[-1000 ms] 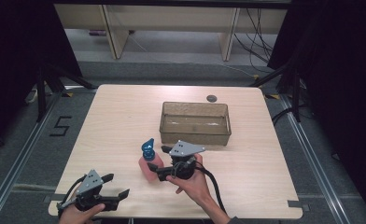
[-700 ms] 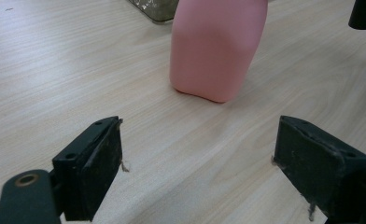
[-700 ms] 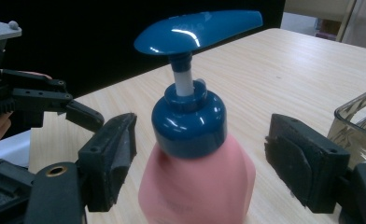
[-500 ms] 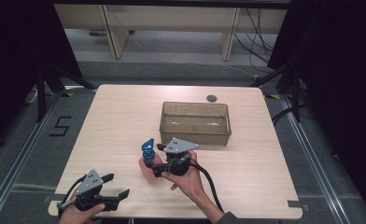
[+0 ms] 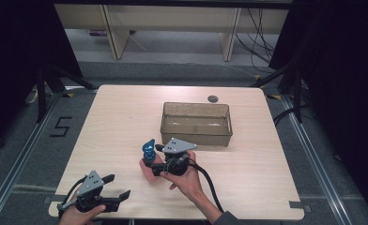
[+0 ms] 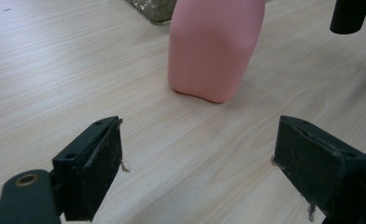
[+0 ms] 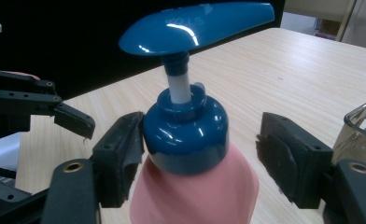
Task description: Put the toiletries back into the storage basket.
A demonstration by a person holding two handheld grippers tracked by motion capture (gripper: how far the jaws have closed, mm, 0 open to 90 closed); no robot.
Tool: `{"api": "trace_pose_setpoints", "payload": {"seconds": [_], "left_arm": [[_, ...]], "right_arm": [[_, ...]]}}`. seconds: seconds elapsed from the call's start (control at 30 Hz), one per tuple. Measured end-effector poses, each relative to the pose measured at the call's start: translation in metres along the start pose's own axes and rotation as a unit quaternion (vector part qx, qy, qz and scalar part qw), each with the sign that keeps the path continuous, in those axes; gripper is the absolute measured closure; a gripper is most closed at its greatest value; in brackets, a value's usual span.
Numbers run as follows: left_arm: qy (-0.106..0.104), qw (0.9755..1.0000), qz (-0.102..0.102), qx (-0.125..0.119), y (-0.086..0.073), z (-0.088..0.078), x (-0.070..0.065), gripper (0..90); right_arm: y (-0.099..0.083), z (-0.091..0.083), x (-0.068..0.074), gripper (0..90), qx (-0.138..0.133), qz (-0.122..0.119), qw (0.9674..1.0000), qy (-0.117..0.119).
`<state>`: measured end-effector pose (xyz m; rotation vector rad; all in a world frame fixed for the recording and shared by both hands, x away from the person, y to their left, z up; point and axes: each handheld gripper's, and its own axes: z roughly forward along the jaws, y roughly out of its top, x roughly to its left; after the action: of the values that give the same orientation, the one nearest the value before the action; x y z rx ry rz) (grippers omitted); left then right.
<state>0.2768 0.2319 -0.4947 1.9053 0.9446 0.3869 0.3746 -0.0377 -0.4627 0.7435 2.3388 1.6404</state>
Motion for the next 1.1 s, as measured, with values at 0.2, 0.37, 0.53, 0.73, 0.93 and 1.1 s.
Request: {"api": "trace_pose_setpoints", "payload": {"seconds": [0.2,0.37,0.53,0.73,0.93,1.1], "left_arm": [[-0.002,1.0,-0.003,-0.008,0.001,0.001,-0.001,14.7],[-0.002,1.0,0.0,-0.006,0.0,0.0,-0.001,14.7],[0.003,1.0,0.0,-0.003,0.0,-0.002,0.0,14.7],[0.0,1.0,0.001,-0.001,0.0,-0.001,0.0,14.7],[-0.004,1.0,0.002,-0.004,0.0,-0.001,0.0,14.7],[0.0,1.0,-0.002,-0.001,0.0,-0.001,0.0,14.7]], "right_arm": [[0.0,0.002,0.001,35.4,0.005,0.004,1.0,-0.004],[0.0,0.005,-0.002,36.4,-0.006,-0.006,1.0,-0.003],[0.0,0.007,-0.001,38.9,-0.002,-0.003,1.0,0.008],[0.0,0.008,0.001,46.0,-0.002,-0.001,1.0,0.008],[0.002,0.008,0.01,52.9,-0.006,-0.049,0.9987,-0.015],[0.003,0.008,0.011,53.3,-0.013,-0.051,0.9984,-0.024]]}}
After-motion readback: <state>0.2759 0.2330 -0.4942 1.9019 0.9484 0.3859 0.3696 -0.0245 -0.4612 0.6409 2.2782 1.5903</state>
